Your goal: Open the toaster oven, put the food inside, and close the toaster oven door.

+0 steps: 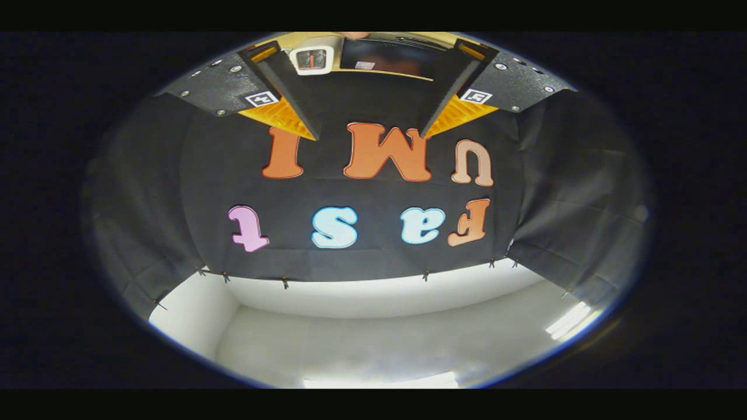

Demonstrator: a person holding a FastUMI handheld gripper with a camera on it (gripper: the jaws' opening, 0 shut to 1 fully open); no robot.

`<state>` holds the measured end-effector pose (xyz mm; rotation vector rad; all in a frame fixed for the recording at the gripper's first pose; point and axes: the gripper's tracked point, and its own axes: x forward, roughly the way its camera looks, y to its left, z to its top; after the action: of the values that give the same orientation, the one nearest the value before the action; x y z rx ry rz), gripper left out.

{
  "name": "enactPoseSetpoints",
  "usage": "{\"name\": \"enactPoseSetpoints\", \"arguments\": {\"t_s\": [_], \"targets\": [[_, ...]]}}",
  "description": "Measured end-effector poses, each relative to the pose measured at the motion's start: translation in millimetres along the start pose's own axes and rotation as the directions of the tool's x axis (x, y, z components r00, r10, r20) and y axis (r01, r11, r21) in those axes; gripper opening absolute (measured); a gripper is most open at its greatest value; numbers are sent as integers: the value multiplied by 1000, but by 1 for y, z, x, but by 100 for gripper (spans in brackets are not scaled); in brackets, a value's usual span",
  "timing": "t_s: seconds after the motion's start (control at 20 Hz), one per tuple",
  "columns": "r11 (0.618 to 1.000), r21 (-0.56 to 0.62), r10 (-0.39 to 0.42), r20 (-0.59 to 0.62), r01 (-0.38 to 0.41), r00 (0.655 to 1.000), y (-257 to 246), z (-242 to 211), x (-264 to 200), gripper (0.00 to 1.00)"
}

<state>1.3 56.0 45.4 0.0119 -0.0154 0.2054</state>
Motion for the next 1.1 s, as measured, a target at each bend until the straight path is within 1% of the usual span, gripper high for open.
{"name": "enactPoseSetpoints", "arguments": {"t_s": [0.35,0.5,0.8,0.9,1.1], "targets": [[999,-25,-26,-6,25,1000,-8,3,-2,97],[999,-38,-23,-12,22,1000,-6,0,-4,97],[999,-24,-37,-9,37,999,-12,-5,-6,97],[999,-19,-26,-4,26,1000,-9,-4,-6,97],[999,-36,17,62,-15,998,2,6,-8,97]]}}
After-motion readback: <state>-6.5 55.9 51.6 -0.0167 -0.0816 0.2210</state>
